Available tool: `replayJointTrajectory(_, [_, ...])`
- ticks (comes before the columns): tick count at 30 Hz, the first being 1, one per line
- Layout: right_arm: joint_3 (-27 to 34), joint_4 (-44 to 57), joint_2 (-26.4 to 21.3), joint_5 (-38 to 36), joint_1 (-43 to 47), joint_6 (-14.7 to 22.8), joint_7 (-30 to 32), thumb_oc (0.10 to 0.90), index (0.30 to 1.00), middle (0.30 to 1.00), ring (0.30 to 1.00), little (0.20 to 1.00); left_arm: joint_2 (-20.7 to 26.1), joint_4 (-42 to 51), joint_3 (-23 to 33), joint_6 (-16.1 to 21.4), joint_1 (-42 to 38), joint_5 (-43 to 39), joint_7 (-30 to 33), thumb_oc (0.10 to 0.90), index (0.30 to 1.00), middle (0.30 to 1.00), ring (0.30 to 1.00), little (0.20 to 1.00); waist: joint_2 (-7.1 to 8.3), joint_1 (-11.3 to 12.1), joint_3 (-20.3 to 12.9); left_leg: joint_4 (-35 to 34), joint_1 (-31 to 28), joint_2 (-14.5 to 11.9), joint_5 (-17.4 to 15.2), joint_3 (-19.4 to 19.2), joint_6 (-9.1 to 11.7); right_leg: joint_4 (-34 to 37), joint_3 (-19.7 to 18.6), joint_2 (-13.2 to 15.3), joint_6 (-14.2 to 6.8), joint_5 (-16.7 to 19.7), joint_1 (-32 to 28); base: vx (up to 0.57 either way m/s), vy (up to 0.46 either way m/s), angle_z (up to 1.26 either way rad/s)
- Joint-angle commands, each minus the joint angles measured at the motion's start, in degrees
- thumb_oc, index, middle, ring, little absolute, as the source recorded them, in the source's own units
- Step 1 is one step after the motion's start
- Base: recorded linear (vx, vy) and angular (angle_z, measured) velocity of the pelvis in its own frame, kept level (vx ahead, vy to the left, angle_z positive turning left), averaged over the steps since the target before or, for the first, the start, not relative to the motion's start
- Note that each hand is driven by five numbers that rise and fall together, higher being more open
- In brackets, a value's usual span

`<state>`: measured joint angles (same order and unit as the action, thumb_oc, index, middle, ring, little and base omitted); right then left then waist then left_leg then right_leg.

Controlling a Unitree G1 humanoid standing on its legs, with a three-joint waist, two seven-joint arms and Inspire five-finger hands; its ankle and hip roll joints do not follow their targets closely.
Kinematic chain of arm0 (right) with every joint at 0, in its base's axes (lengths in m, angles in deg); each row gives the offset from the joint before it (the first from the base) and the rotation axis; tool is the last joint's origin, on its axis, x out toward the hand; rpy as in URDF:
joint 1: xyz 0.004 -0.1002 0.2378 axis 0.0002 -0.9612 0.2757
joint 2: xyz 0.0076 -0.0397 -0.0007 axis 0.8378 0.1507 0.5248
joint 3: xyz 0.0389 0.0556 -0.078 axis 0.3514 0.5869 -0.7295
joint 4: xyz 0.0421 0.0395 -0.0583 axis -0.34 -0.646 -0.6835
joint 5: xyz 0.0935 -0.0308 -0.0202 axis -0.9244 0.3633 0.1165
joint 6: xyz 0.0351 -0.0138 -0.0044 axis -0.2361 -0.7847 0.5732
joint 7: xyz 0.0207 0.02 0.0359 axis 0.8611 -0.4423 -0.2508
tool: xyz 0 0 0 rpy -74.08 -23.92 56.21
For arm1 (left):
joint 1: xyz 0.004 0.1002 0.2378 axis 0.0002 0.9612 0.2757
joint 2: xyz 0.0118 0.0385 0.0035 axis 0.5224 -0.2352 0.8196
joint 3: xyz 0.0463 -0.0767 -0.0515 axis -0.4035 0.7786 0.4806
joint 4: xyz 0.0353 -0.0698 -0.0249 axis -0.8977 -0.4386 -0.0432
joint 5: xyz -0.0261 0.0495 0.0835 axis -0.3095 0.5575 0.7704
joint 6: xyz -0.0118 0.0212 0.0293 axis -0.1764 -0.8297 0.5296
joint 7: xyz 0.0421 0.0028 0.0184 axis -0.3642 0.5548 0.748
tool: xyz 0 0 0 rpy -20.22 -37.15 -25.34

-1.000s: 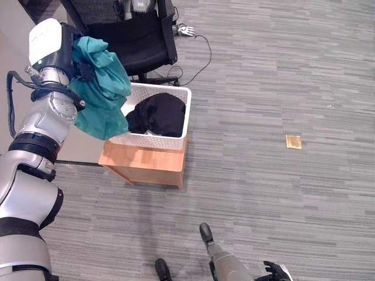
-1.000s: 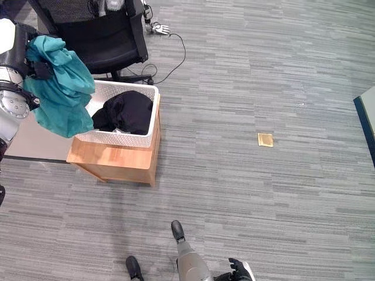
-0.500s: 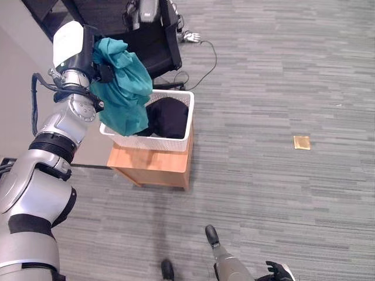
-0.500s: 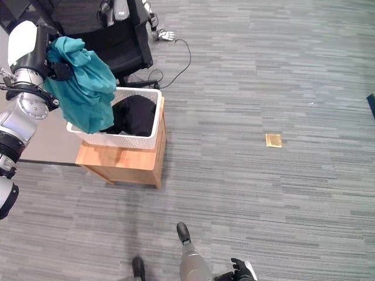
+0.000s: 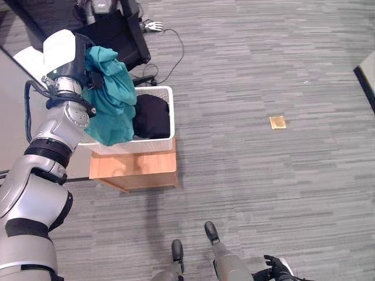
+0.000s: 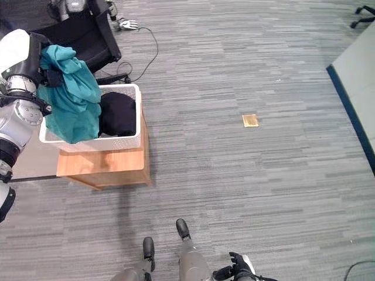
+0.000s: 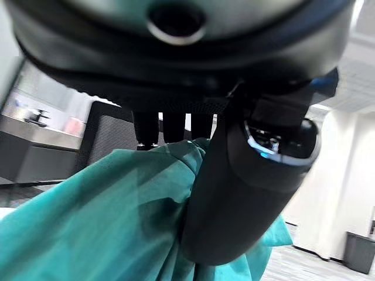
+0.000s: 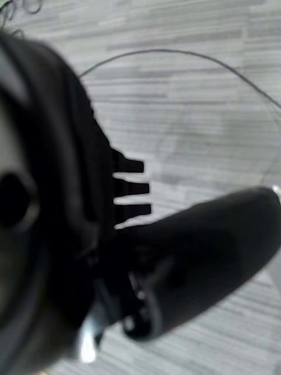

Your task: Pick up bed clothes into laundry basket.

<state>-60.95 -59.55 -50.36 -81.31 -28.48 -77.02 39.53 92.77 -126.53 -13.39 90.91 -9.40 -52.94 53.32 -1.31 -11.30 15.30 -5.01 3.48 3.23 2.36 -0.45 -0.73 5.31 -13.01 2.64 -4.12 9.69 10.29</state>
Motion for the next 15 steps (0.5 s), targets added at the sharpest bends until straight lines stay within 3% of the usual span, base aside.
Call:
replayJointTrajectory(1, [-0.6,-0.9,-3.88,0.57,-1.28,-0.27,1.26,0.8,0.9,0.9,0.9,0.9,8.04,0.85,4.06,1.5,-7.58,1.93,6.11,0.4,0.3,0.3,0.3,0.3,-3.7,0.36,-5.96,0.01,4.82,-2.36,0.41,-3.61,2.91,-1.8,0.06,0.38,-5.44,-12.09,-8.72,0.11,0.138,-0.34])
replayJointTrajectory(7, [-0.02,-0.94,-2.78,2.69,-3.23,-0.99,0.77,0.8,0.9,0.9,0.9,0.9,11.22,3.85,4.37,-0.34,-6.01,5.95,6.06,0.4,0.3,0.3,0.3,0.3,-3.08,0.97,-5.09,0.01,0.7,-3.39,-1.53,-5.29,2.44,-13.53,5.34,1.83,-9.11,-10.14,-4.55,0.1,0.089,-0.45])
replayJointTrajectory(9, [0.01,-0.61,-2.5,3.38,-2.59,-0.87,1.04,0.8,0.9,0.9,0.9,0.9,10.87,3.53,4.5,-0.87,-5.15,7.27,6.31,0.4,0.3,0.3,0.3,0.3,-2.83,-0.12,-4.17,0.01,-1.39,-3.64,-2.7,-4.36,2.95,-8.41,11.14,3.14,-8.06,-8.17,-0.17,0.18,0.023,-0.23])
replayJointTrajectory(14, [0.82,-0.44,-3.14,3.31,-2.54,-0.89,1.08,0.8,0.9,0.9,0.9,0.9,11.27,3.05,4.33,-1.35,-4.51,8.88,5.99,0.4,0.3,0.3,0.3,0.3,-2.27,-0.57,-3.87,0.01,-1.65,-4.13,-3.29,-4.17,3.27,-4.8,15.86,4.34,-8.28,-6.55,0.15,0.08,-0.013,0.05])
replayJointTrajectory(15, [0.88,0.18,-3.4,2.36,-1.47,-0.41,1.62,0.8,0.9,0.9,0.9,0.9,11.04,0.76,4.12,-1.32,-5.24,8.72,5.94,0.4,0.3,0.3,0.3,0.3,-1.07,-0.31,-3.85,0.01,-0.07,-3.51,-3.25,-4.51,3.28,-1.56,16.14,5.0,-7.92,-4.24,-0.17,-0.02,0.015,0.13])
